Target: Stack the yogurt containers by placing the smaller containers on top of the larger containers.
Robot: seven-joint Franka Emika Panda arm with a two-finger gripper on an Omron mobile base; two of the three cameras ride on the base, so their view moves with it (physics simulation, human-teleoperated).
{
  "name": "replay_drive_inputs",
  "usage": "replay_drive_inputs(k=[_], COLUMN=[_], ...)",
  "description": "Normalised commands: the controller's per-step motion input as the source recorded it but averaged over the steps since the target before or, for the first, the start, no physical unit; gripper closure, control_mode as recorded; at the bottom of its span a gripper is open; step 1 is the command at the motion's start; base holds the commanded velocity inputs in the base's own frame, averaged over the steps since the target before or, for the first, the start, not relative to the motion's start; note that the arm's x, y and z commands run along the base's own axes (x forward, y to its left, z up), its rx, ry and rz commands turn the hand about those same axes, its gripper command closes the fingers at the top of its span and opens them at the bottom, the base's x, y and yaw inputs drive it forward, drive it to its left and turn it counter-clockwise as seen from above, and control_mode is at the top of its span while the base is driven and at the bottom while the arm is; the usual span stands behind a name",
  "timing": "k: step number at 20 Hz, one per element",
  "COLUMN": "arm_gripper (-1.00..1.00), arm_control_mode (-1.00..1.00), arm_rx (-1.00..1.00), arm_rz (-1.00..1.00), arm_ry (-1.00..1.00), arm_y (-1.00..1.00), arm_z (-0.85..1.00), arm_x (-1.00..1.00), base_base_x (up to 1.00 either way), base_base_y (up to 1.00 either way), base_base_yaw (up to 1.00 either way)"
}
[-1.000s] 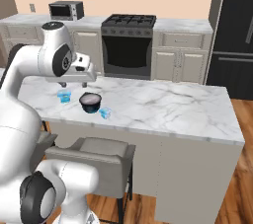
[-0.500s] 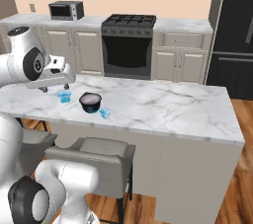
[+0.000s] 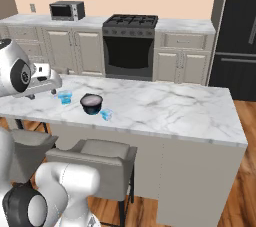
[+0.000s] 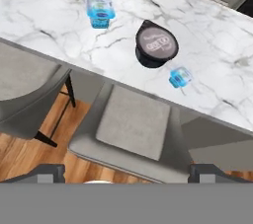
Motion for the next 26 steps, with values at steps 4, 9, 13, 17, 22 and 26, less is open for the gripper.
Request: replay_drive_inputs(k=[4,9,13,17,22,26], arm_gripper=[-1.00,-1.00,-1.00,-1.00,-1.00,-1.00], arm_control_mode=[-1.00,-1.00,-1.00,-1.00,-1.00,-1.00], arm_rx=[0.00,0.00,0.00,0.00,0.00,0.00], arm_rz=[0.08,0.06,0.05,0.05,0.05,0.00], arm_ry=[0.00,0.00,0.00,0.00,-0.01,-0.02], arm_y=[0.39,0.42,0.38,0.36,0.18,0.03], arm_z=[-0.32,-0.23,-0.14,-0.11,0.00,-0.01], arm_x=[0.00,0.00,0.04,0.25,0.28,0.24], base_base_x=[0.00,0.00,0.00,0.00,0.00,0.00], base_base_y=[0.00,0.00,0.00,0.00,0.00,0.00], base_base_yaw=[0.00,0.00,0.00,0.00,0.00,0.00])
